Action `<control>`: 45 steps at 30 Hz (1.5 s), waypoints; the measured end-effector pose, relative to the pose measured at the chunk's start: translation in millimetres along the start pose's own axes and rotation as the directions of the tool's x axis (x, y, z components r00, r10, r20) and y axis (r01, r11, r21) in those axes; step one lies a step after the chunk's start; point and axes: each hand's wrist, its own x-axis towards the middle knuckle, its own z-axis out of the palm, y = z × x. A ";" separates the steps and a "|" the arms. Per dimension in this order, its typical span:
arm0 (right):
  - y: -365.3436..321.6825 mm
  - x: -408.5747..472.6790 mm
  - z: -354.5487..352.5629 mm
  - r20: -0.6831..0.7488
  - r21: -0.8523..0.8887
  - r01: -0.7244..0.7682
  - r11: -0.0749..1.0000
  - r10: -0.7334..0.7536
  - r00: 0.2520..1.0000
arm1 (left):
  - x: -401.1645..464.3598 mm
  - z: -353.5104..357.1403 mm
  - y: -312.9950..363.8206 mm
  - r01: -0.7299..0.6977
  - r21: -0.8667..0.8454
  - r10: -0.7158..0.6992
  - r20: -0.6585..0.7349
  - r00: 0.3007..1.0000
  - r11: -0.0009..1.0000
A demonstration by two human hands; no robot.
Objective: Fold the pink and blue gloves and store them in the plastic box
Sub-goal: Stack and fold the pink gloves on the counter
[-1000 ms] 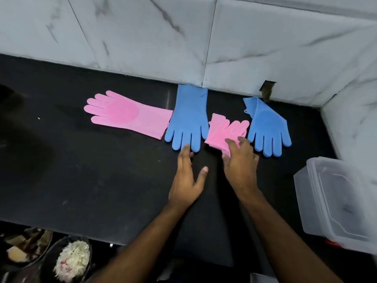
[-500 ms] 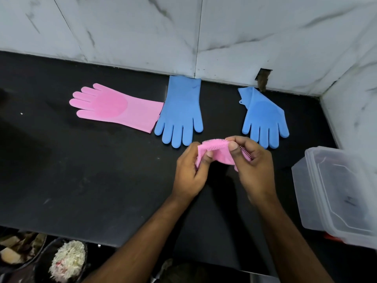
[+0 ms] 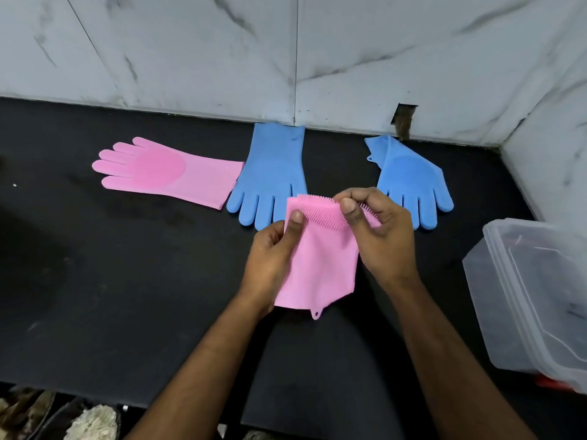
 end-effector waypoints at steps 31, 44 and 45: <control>10.1 -36.3 -0.4 0.185 0.292 -0.164 0.942 0.113 0.976 | -41.5 -16.1 -21.5 0.290 -0.366 -0.100 0.459 0.883 0.884; 29.0 -34.2 5.5 0.174 -0.739 0.091 0.667 0.059 0.983 | -42.3 -10.8 -31.2 -0.255 0.373 0.310 -0.094 0.946 0.892; 27.4 -35.8 7.9 0.237 -0.724 0.127 0.678 0.072 0.969 | -40.8 -13.2 -32.3 -0.272 0.455 0.376 -0.155 0.913 0.848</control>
